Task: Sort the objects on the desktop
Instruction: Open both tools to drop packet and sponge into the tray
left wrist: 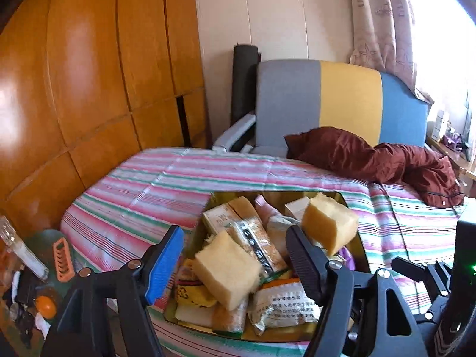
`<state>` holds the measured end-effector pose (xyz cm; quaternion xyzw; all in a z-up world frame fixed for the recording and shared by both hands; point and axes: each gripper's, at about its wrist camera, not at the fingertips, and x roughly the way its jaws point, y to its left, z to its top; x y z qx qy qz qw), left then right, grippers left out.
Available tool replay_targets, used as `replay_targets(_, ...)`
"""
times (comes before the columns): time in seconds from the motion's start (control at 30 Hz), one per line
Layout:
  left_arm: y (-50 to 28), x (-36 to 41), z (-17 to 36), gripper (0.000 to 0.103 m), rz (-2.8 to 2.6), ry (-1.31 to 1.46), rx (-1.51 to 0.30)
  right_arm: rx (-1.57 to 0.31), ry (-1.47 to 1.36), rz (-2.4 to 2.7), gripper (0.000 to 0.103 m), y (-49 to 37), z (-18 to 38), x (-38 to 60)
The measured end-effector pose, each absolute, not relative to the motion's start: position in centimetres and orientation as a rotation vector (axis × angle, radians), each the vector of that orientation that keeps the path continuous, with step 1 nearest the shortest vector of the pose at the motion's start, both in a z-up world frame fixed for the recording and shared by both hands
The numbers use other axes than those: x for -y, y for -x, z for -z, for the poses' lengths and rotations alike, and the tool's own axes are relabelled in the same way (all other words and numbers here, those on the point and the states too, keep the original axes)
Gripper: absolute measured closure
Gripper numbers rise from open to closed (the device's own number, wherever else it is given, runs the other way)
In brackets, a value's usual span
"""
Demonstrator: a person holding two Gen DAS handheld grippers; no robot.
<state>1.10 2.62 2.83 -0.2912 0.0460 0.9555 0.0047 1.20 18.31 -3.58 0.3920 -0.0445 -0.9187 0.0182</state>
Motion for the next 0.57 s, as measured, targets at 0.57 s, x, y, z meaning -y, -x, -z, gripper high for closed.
replay_targets(0.57,-0.8,-2.3,-0.9,0.051,-2.958,0.949,-0.136,0.083,-1.191,2.891,0.014,-1.7,3.5,-17.8)
